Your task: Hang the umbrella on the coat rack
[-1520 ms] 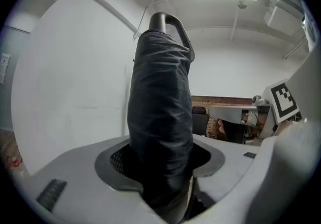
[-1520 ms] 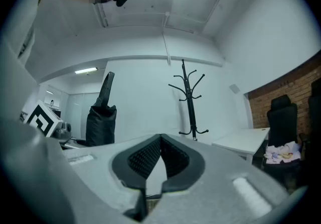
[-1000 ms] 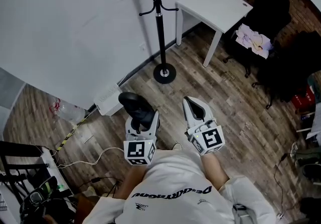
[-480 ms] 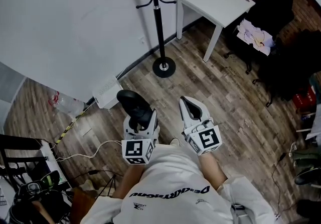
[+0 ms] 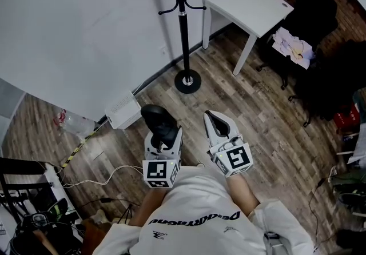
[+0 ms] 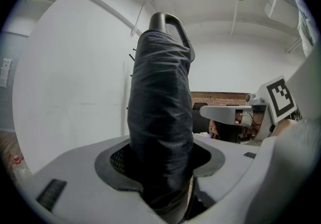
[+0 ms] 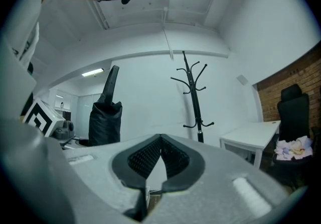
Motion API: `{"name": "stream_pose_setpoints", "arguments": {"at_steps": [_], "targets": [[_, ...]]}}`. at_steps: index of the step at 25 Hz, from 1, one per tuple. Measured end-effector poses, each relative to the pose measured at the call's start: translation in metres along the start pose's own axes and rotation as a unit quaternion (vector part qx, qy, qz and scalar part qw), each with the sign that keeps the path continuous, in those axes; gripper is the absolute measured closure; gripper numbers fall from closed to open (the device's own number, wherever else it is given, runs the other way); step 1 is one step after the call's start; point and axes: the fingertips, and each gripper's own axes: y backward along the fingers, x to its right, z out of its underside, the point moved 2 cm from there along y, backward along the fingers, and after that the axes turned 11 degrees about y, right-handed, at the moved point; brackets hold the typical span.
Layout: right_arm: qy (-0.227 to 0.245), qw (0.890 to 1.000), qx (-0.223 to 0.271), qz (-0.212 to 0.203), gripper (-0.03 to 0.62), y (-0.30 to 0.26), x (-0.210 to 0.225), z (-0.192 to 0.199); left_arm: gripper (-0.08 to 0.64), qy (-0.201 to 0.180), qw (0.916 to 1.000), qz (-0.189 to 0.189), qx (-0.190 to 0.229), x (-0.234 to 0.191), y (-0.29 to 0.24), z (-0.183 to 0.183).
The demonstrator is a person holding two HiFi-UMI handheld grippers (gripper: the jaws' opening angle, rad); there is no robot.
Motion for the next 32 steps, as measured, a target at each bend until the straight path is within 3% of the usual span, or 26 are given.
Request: {"name": "stream_pose_setpoints", "arguments": {"at_steps": [10, 20, 25, 32], "targets": [[-0.001, 1.0, -0.018, 0.014, 0.595, -0.11, 0.019, 0.015, 0.31, 0.013, 0.9995, 0.023, -0.019, -0.075, -0.082, -0.024], [0.001, 0.997, -0.022, 0.072, 0.595, -0.241, 0.054, -0.012, 0.31, 0.011, 0.9963, 0.075, -0.041, -0.159, -0.182, -0.094], [0.01, 0.995, -0.018, 0.1, 0.595, -0.294, 0.065, -0.029, 0.31, 0.003, 0.9927, 0.107, -0.055, -0.19, -0.221, -0.123], [0.026, 0.992, -0.016, 0.119, 0.595, -0.361, 0.074, -0.038, 0.308, -0.012, 0.9839, 0.155, -0.088, -0.226, -0.269, -0.138]]}}
